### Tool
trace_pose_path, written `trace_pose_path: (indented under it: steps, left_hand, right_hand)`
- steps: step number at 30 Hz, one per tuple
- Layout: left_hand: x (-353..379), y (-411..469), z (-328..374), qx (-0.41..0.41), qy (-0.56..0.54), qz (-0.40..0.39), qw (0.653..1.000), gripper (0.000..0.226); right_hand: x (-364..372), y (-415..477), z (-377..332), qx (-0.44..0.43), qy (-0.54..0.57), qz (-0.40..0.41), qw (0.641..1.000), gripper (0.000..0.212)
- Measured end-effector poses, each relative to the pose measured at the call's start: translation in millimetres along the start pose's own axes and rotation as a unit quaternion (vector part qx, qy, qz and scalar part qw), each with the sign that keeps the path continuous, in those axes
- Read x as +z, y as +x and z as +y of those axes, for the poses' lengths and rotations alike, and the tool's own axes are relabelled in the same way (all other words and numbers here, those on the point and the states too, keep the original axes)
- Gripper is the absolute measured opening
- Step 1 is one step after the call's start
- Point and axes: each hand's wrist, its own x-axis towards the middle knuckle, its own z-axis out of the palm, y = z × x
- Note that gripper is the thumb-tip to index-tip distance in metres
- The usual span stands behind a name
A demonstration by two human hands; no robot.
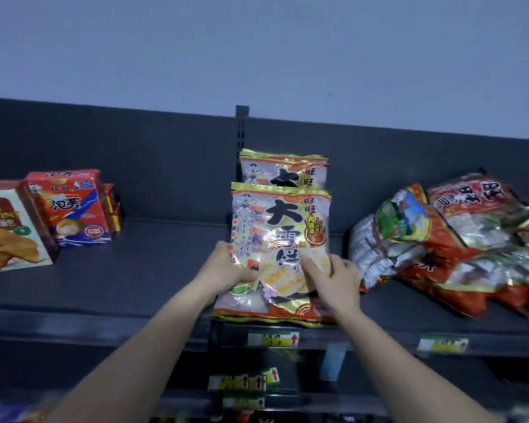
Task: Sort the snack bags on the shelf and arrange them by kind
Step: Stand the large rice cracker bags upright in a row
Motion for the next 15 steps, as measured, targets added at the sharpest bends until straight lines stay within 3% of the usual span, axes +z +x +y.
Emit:
trace_pose_path:
  steps: [3, 5, 6, 9, 15]
  left_hand:
    - [-0.4, 9.6, 5.2, -0.049, -0.05, -0.058, 0.996, 0.092]
    - [1.4, 14.4, 5.1, -0.062, -0.107, -0.079, 0.989, 0.097]
    - [3.3, 15.9, 4.4, -0.054, -0.124, -0.076, 0.988, 0.089]
    - [10.8, 15.8, 5.4, 0.01, -0.136, -0.024, 0.99, 0.066]
    - [14.3, 20.0, 12.2, 0.137, -0.098, 0.056, 0.984, 0.084]
  right_hand:
    - [-5.2, 8.2, 2.2, 0.077, 0.165, -0.098, 0.978, 0.1]
    - [-6.3, 13.7, 4.1, 0.118, 0.193, -0.123, 0.966, 0.116]
    - [-6.9, 14.9, 4.6, 0.118, 0.202, -0.128, 0.964, 0.114]
    - [-7.5, 18.5, 9.2, 0.07, 0.271, -0.132, 0.951, 0.07]
    - [-9.3, 40.5, 4.6, -0.096, 0.228, -0.099, 0.964, 0.068]
